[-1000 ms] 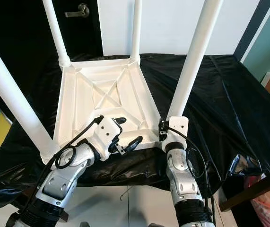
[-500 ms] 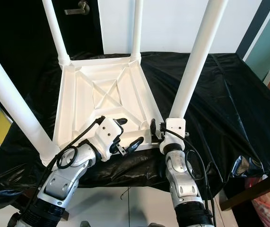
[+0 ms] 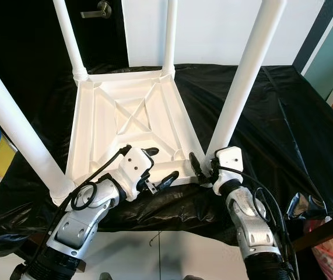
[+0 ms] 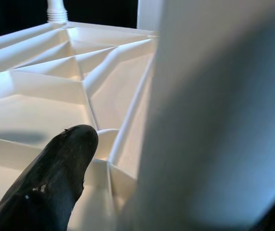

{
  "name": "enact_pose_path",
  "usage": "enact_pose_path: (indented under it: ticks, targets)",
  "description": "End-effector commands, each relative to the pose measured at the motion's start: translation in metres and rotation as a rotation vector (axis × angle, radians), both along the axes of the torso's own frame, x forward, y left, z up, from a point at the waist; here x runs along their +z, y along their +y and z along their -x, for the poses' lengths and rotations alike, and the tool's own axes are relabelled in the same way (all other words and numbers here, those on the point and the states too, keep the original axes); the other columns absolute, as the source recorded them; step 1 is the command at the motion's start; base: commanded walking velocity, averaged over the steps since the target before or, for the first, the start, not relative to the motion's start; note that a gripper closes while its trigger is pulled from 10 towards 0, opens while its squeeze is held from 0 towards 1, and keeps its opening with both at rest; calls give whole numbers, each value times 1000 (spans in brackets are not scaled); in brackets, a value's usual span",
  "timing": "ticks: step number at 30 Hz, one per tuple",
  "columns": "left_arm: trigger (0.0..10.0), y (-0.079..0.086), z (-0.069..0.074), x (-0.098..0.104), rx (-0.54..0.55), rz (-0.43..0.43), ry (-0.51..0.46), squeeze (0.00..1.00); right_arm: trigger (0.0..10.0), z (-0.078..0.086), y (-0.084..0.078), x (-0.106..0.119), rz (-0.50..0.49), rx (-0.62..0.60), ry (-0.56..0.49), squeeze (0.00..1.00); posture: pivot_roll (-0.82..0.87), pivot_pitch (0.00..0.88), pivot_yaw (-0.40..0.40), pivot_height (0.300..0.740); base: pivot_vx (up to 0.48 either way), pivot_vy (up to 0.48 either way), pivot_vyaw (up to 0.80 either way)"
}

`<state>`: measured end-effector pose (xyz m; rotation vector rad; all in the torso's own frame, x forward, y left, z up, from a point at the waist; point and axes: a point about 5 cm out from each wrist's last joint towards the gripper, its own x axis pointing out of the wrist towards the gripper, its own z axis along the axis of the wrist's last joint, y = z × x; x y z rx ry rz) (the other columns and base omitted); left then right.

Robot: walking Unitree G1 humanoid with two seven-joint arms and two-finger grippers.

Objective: Building children table

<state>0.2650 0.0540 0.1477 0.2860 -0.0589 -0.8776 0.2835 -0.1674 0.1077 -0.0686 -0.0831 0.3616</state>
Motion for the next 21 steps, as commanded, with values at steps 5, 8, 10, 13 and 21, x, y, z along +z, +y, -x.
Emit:
enact_pose_path:
  ticks: [5, 8, 10, 13, 21]
  targets:
    - [10000, 1, 3, -6, 10, -27, 15, 0, 10000, -9, -13, 5, 70, 179, 25, 0, -3, 0, -36, 740, 0, 0, 0]
    - [10000, 1, 3, -6, 9, -27, 16, 0, 10000, -11, -15, 5, 92, 217, 36, 0, -4, 0, -35, 740, 0, 0, 0]
    - [10000, 1, 3, -5, 8, -28, 17, 0, 10000, -15, -17, 6, 112, 257, 52, 0, -4, 0, -31, 740, 0, 0, 0]
    - [10000, 1, 2, -5, 5, -28, 17, 0, 10000, -20, -19, 7, 148, 324, 83, 0, -5, 0, -31, 740, 0, 0, 0]
    - [10000, 0, 3, -4, 4, -28, 17, 0, 4667, -24, -25, 4, 183, 386, 130, 0, 1, 0, -38, 740, 0, 0, 0]
